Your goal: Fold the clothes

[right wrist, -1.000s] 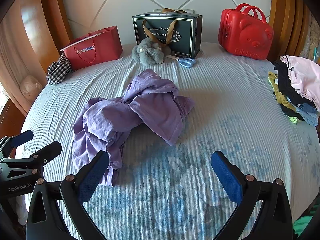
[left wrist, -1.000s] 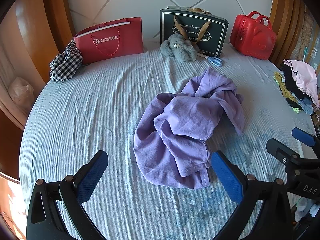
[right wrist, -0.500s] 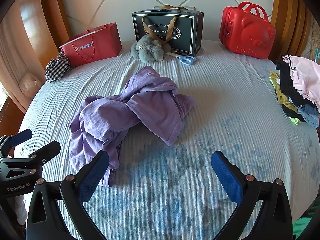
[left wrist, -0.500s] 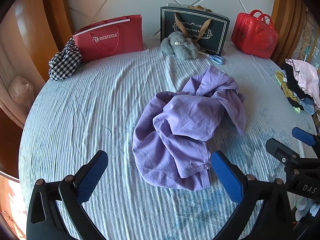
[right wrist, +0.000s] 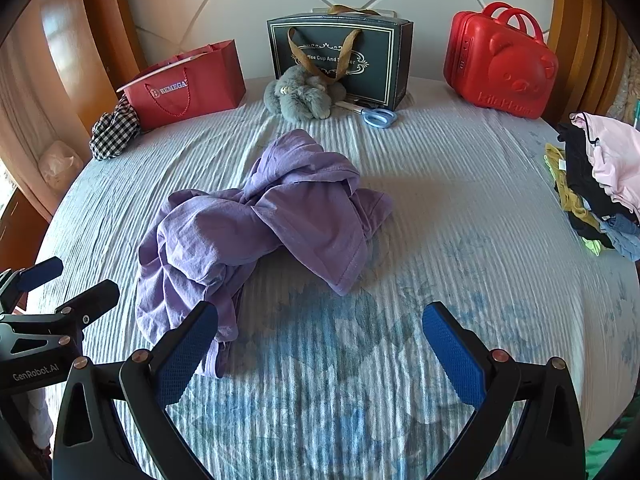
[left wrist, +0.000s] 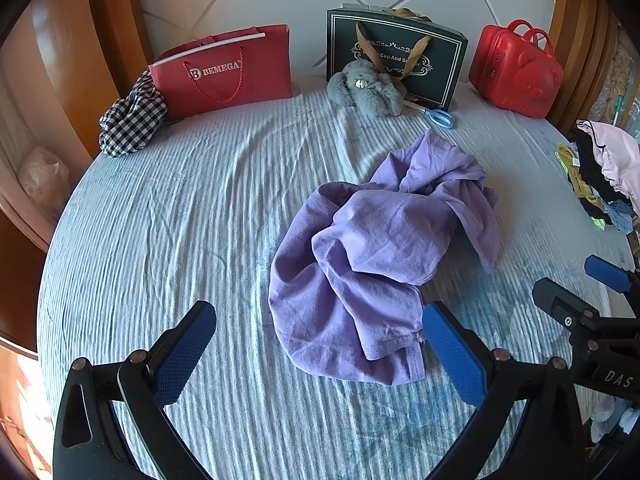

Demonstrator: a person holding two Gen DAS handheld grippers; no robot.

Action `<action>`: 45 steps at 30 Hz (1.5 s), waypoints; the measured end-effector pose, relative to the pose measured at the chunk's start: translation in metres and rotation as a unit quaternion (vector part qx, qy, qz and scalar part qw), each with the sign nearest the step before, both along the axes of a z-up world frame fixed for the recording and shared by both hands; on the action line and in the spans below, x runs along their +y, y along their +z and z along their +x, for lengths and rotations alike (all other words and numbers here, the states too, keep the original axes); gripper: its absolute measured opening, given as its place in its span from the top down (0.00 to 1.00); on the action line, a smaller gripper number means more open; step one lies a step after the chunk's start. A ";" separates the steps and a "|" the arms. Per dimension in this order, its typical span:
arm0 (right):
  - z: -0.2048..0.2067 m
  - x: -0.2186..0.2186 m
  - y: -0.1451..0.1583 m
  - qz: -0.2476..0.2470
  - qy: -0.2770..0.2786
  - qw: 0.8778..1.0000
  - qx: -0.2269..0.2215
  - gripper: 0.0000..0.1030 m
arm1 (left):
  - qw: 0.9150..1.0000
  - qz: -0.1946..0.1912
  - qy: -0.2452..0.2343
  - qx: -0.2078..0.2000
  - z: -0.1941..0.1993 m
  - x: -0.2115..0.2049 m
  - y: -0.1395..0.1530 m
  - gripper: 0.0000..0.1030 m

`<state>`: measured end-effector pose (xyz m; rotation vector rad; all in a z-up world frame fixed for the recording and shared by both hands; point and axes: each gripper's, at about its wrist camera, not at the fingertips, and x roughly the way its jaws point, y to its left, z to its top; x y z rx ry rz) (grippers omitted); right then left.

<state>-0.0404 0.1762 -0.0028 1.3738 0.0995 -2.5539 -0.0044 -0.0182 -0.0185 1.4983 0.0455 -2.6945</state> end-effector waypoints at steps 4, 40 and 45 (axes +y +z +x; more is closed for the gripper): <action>-0.003 -0.001 -0.002 0.002 0.001 1.000 -0.004 0.00 | 1.000 0.001 0.000 -0.003 -0.003 0.000 -0.002 0.00; -0.116 -0.038 -0.052 -0.032 0.073 0.996 -0.047 0.88 | 0.997 0.008 -0.061 -0.042 -0.081 0.001 -0.054 0.95; -0.102 0.013 0.006 -0.039 0.011 0.999 0.036 0.88 | 0.997 0.014 -0.072 0.006 -0.060 0.001 -0.014 0.95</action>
